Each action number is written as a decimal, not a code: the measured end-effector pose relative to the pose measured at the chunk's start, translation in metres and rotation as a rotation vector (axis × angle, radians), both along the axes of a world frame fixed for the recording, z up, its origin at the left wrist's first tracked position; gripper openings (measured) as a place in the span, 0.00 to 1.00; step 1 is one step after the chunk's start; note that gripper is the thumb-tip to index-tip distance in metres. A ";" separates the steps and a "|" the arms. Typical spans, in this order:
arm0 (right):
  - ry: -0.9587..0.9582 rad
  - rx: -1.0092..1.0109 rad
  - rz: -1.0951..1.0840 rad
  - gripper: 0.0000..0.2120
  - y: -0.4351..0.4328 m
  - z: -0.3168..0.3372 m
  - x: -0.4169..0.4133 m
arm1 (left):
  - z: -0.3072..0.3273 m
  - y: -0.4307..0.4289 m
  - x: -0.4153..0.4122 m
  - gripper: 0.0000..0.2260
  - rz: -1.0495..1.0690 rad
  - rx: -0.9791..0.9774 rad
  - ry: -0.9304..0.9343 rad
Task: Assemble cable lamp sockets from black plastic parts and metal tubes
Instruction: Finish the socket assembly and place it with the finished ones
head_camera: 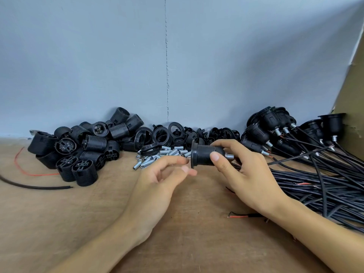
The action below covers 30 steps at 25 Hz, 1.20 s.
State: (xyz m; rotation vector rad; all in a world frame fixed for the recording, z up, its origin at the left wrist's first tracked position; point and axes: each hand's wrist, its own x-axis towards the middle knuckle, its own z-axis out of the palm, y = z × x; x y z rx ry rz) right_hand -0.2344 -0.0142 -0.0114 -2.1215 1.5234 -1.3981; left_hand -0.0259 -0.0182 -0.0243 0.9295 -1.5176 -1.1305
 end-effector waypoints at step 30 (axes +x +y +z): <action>-0.104 0.030 0.096 0.12 0.001 -0.002 0.000 | 0.000 -0.004 -0.002 0.24 -0.090 0.050 0.105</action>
